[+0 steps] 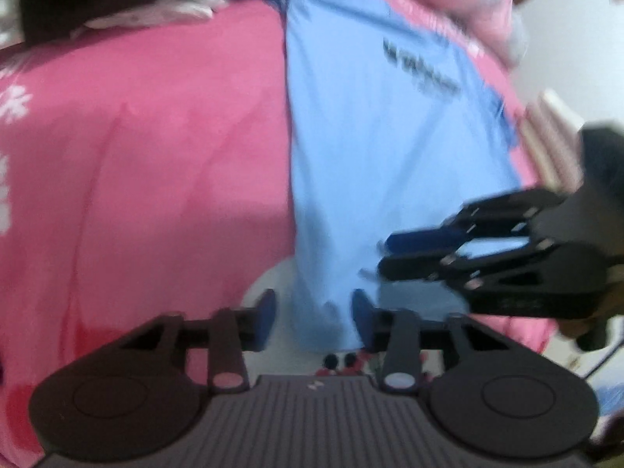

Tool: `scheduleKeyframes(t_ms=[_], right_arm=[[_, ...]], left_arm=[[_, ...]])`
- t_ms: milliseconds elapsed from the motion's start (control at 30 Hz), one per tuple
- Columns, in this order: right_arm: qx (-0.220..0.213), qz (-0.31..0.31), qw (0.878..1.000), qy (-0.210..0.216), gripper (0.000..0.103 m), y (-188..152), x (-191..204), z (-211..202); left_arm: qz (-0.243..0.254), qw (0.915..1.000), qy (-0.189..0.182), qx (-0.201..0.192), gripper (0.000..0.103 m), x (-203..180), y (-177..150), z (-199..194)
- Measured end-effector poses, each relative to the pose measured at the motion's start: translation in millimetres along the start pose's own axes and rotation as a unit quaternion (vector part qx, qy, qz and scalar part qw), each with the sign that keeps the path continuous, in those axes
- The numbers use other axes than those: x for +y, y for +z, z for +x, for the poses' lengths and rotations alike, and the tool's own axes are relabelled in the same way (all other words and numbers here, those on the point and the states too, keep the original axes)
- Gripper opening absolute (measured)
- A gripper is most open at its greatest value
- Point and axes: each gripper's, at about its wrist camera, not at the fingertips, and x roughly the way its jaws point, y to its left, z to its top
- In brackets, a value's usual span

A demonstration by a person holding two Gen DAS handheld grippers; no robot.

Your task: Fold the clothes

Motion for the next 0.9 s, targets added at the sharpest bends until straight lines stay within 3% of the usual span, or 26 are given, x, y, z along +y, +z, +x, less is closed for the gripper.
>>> scheduleKeyframes(t_ms=[67,133,167,267,433,633,767,900], right_arm=[[0.001,0.0,1.0,-0.002,0.02,-2,0,0],[0.003,0.004,1.0,-0.005,0.02,-4,-1,-1],[0.003,0.005,1.0,-0.005,0.02,-5,-1,-1],[0.001,0.009,1.0,-0.004,0.02,-7,-2,-2],[0.001,0.011,1.0,-0.007,0.02,-7,-3,2],[-0.014,-0.006,1.0,-0.005,0.02,-8,3,-6],[-0.018,-0.03,0.999,0.002,0.02,-9,12,-6],[-0.02,-0.042,0.999,0.004,0.02,-13,15,-7]], left_arm=[[-0.019,0.9998,0.003,0.006,0.004,9,-5,2],[-0.064,0.9978,-0.018,0.004,0.004,20,-8,1],[-0.103,0.9934,-0.049,-0.002,0.004,30,-10,-3],[-0.222,0.9662,-0.131,-0.013,0.004,65,-23,-8],[-0.214,0.9717,-0.097,0.02,0.007,81,-31,6],[-0.17,0.9837,-0.057,0.013,0.006,69,-35,-10],[-0.138,0.99,-0.027,0.004,0.013,55,-35,-19],[-0.097,0.9951,0.017,-0.009,0.013,32,-31,-28]])
